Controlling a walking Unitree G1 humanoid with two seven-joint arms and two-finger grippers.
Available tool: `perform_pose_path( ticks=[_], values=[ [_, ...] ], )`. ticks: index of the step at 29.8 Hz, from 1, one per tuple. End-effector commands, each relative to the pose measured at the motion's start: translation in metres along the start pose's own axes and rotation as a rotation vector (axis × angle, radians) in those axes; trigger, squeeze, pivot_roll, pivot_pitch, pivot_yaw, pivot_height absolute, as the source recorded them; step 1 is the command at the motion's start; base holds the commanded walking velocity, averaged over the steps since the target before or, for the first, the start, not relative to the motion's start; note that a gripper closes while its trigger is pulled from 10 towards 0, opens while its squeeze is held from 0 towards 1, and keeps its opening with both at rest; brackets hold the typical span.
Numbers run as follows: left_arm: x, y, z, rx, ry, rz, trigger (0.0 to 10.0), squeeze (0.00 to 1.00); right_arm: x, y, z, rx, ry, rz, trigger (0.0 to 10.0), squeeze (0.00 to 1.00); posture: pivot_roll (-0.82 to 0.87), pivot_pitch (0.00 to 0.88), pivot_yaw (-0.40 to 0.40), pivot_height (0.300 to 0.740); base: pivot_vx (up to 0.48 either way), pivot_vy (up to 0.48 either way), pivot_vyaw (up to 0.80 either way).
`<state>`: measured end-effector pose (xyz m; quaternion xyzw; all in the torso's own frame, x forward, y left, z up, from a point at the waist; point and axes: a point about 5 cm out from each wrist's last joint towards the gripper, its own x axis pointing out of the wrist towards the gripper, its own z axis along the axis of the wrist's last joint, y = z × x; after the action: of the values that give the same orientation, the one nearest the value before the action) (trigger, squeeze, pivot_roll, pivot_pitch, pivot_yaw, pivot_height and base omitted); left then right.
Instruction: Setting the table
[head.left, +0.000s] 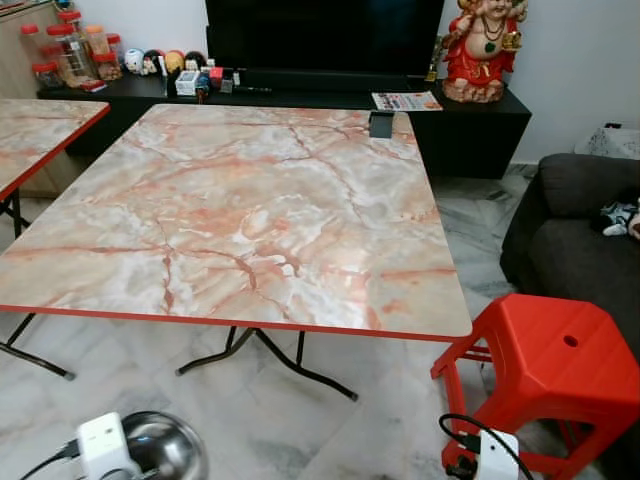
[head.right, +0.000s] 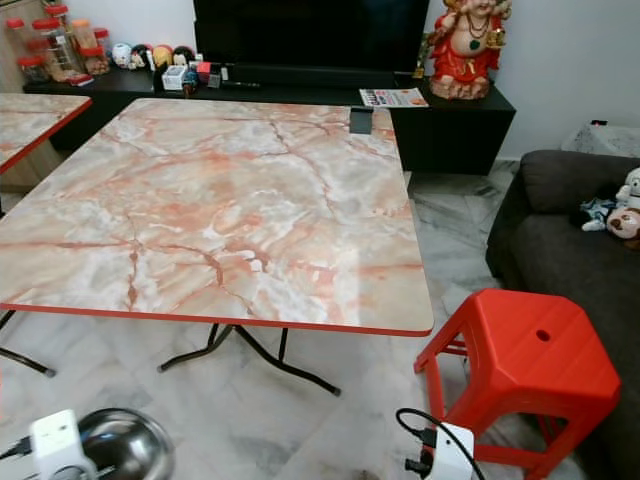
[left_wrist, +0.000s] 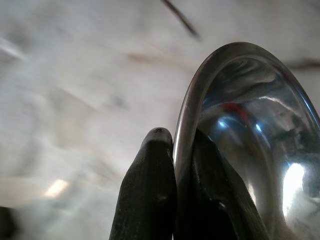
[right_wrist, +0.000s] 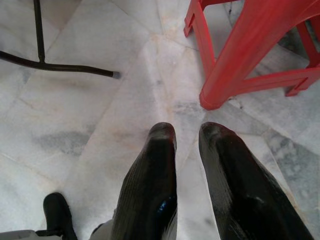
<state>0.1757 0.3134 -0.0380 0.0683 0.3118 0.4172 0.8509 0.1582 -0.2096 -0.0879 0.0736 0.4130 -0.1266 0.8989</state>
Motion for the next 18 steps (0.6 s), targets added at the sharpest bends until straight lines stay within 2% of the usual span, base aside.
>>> perform_pose_path(
  ticks=[1, 4, 6, 8, 9, 10, 11, 12, 14, 15, 18],
  values=[
    [0.006, 0.019, 0.020, -0.001, -0.121, 0.160, 10.0, 0.00, 0.001, 0.002, 0.003, -0.011, -0.003, 0.008, 10.0, 0.00, 0.01, 0.000, -0.040, 0.740, 0.000, 0.000, 0.00],
    [0.007, 0.024, 0.024, 0.002, -0.148, 0.198, 10.0, 0.00, 0.001, 0.002, 0.004, -0.012, -0.003, 0.009, 10.0, 0.00, 0.01, 0.000, -0.042, 0.740, 0.000, 0.000, 0.00],
    [0.012, 0.043, 0.047, -0.002, -0.269, 0.317, 10.0, 0.00, 0.002, 0.004, 0.004, -0.017, -0.002, 0.015, 10.0, 0.00, 0.03, 0.000, -0.051, 0.740, 0.000, 0.000, 0.00],
    [0.012, 0.048, 0.053, -0.004, -0.298, 0.341, 10.0, 0.00, 0.002, 0.004, 0.004, -0.019, -0.001, 0.018, 10.0, 0.00, 0.03, 0.000, -0.052, 0.740, 0.000, 0.000, 0.00],
    [0.014, 0.061, 0.079, -0.022, -0.407, 0.413, 10.0, 0.00, 0.002, 0.005, 0.005, -0.024, -0.001, 0.024, 10.0, 0.00, 0.04, 0.000, -0.057, 0.740, 0.000, 0.000, 0.00],
    [0.014, 0.061, 0.079, -0.022, -0.407, 0.413, 10.0, 0.00, 0.002, 0.005, 0.005, -0.024, -0.001, 0.024, 10.0, 0.00, 0.04, 0.000, -0.057, 0.740, 0.000, 0.000, 0.00],
    [0.014, 0.064, 0.087, -0.028, -0.443, 0.432, 10.0, 0.00, 0.002, 0.005, 0.005, -0.026, -0.002, 0.025, 10.0, 0.00, 0.04, 0.000, -0.060, 0.740, 0.000, 0.000, 0.00],
    [0.013, 0.071, 0.114, -0.060, -0.552, 0.464, 10.0, 0.00, 0.003, 0.006, 0.006, -0.030, -0.002, 0.028, 10.0, 0.00, 0.04, 0.000, -0.061, 0.740, 0.000, 0.000, 0.00],
    [0.009, 0.075, 0.139, -0.085, -0.650, 0.478, 10.0, 0.00, 0.003, 0.007, 0.007, -0.034, -0.003, 0.032, 10.0, 0.00, 0.04, 0.000, -0.062, 0.740, 0.000, 0.000, 0.00],
    [0.004, 0.076, 0.162, -0.071, -0.748, 0.496, 10.0, 0.00, 0.003, 0.008, 0.008, -0.035, -0.005, 0.034, 10.0, 0.00, 0.04, 0.000, -0.061, 0.740, 0.000, 0.000, 0.00],
    [-0.011, 0.074, 0.203, -0.070, -0.919, 0.529, 10.0, 0.00, 0.004, 0.009, 0.009, -0.032, -0.008, 0.035, 10.0, 0.00, 0.04, 0.000, -0.059, 0.740, 0.000, 0.000, 0.00]
  ],
)
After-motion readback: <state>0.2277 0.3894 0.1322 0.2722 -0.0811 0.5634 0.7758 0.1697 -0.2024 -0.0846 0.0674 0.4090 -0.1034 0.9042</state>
